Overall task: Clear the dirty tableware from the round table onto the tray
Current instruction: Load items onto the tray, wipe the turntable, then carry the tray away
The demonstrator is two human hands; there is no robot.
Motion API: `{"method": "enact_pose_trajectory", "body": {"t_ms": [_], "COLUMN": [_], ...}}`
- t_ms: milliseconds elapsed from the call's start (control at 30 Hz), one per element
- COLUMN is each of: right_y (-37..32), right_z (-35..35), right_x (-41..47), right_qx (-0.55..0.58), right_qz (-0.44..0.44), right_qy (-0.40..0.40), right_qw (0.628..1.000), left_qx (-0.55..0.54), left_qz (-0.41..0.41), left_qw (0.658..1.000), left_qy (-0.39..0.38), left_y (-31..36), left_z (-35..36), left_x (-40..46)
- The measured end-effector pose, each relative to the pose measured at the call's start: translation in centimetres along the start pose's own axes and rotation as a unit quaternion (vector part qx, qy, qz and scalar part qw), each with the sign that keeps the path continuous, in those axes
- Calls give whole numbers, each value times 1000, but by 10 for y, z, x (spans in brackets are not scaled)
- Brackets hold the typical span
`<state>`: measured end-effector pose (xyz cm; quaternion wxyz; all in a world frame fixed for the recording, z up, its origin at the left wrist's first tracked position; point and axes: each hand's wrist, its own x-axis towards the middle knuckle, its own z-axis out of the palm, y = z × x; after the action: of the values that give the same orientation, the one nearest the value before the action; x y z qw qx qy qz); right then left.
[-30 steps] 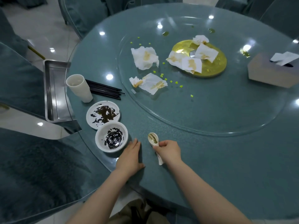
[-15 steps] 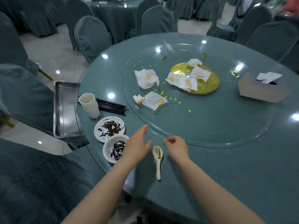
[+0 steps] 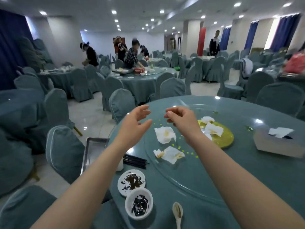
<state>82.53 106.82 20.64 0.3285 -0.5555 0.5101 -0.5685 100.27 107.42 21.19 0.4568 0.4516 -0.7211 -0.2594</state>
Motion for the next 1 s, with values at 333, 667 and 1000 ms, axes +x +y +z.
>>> {"method": "enact_pose_trajectory", "body": {"t_ms": [333, 667, 1000], "right_y": [-154, -224, -163], "right_z": [116, 303, 414], "right_x": [-53, -153, -136], "right_qx": [55, 115, 24], "right_qz": [-167, -211, -111], "right_qy": [-102, -125, -145], "right_qw": [979, 963, 983], "left_qx": [-112, -110, -206], "left_qz": [91, 68, -69], "left_qw": [984, 981, 965], "left_qy": [104, 146, 147], "left_y": [51, -3, -142], "left_z": [-205, -413, -481], "left_x": [-55, -160, -164]}}
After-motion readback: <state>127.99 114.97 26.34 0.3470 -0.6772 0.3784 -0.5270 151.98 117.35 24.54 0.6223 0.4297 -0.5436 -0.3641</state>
